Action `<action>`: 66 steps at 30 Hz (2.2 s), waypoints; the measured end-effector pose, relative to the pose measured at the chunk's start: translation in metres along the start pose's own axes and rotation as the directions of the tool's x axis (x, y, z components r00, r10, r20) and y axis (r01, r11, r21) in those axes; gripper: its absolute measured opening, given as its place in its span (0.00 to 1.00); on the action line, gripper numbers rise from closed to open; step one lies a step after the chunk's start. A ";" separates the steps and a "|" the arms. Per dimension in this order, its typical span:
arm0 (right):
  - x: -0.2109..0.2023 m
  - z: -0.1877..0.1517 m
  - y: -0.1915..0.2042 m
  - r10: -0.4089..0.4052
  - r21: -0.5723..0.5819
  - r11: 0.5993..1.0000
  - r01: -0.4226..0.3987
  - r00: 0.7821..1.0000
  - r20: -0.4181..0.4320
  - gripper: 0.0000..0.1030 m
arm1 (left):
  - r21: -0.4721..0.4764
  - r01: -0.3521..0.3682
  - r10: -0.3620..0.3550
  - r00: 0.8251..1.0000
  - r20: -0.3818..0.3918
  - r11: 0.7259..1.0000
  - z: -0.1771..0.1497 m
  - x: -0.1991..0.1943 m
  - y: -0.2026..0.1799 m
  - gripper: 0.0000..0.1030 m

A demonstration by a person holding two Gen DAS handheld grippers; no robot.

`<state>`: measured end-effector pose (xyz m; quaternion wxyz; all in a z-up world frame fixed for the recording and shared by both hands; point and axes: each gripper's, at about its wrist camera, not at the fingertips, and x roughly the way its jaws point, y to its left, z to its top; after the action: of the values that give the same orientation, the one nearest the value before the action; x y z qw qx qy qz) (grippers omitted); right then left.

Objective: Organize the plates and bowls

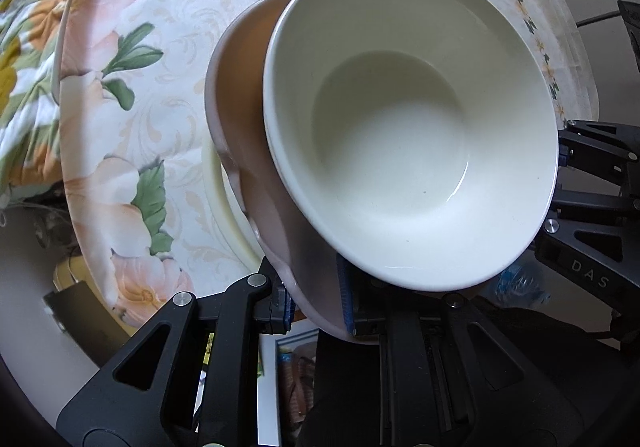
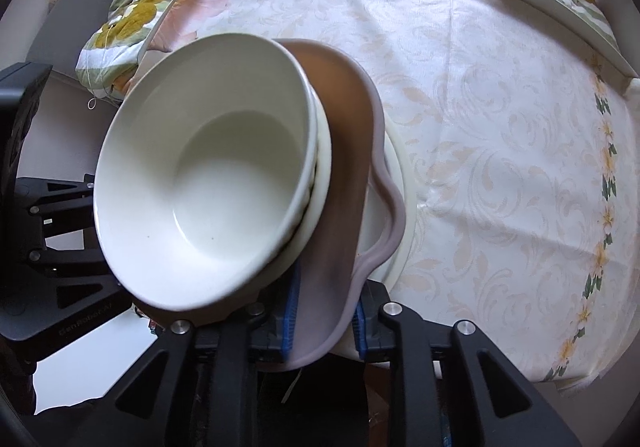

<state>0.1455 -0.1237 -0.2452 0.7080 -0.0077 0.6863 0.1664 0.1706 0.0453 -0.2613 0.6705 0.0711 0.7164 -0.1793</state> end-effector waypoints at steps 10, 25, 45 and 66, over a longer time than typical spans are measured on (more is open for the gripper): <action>-0.010 -0.004 0.002 -0.006 -0.020 1.000 0.006 1.000 -0.007 0.29 | -0.011 -0.025 0.025 1.000 -0.006 1.000 -0.006 -0.009 -0.003 0.14; -0.041 -0.025 0.002 -0.014 0.005 1.000 0.013 0.999 0.053 0.39 | 0.008 -0.075 0.075 0.996 0.047 0.997 -0.025 -0.042 -0.011 0.19; -0.234 -0.159 0.006 -0.071 0.005 0.996 0.086 0.787 0.613 0.39 | -0.182 -0.065 0.177 0.679 0.712 0.981 -0.173 -0.233 -0.119 0.19; -0.310 -0.235 0.002 -0.287 0.224 0.955 0.195 0.416 0.863 0.99 | -0.250 -0.103 0.270 0.364 0.891 0.963 -0.238 -0.273 -0.183 0.92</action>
<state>-0.0838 -0.2477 0.0435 0.9767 0.0132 0.2141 0.0118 -0.0893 -0.0020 0.0464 0.9728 -0.0100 0.2245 -0.0563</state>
